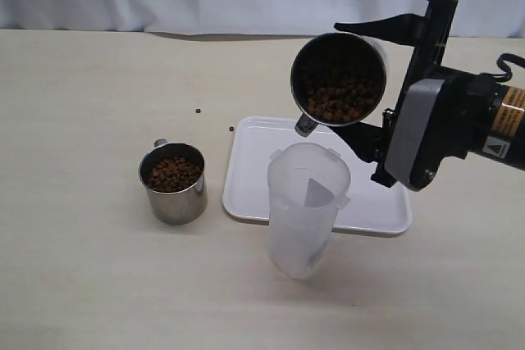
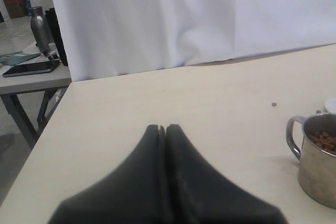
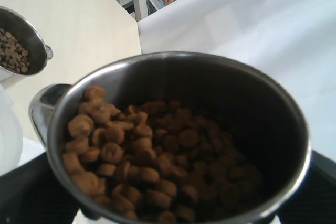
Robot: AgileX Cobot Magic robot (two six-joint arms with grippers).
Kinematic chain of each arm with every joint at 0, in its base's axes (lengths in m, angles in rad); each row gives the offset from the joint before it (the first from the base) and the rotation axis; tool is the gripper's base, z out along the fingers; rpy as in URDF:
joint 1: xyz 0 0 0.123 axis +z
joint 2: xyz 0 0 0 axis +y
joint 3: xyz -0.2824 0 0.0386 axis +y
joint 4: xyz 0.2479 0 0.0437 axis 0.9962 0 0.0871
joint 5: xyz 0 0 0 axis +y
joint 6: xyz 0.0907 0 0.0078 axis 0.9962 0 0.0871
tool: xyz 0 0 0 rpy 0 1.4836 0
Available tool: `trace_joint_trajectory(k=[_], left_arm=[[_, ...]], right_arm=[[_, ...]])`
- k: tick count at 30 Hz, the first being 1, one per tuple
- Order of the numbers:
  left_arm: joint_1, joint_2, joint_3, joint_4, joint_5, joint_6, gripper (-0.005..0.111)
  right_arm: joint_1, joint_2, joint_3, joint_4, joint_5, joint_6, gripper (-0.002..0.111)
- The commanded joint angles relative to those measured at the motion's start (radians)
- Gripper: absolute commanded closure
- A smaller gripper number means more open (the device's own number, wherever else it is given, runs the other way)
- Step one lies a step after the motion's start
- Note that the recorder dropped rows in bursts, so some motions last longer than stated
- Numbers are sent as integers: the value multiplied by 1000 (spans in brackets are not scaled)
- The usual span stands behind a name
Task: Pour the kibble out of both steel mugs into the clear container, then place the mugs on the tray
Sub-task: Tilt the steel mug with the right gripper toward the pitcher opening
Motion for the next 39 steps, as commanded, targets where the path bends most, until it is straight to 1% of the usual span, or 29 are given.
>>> trace_joint_trajectory(k=[1, 7, 11, 39], left_arm=[[-8, -3, 3, -8, -4, -2, 107], [-8, -3, 3, -8, -4, -2, 107], [-8, -3, 3, -8, -4, -2, 107], [-8, -3, 3, -7, -11, -2, 107]], right_arm=[[3, -9, 2, 14, -26, -30, 103], [3, -9, 2, 14, 21, -88, 103], [3, -9, 2, 14, 17, -111, 103], [3, -9, 2, -6, -8, -130, 103]])
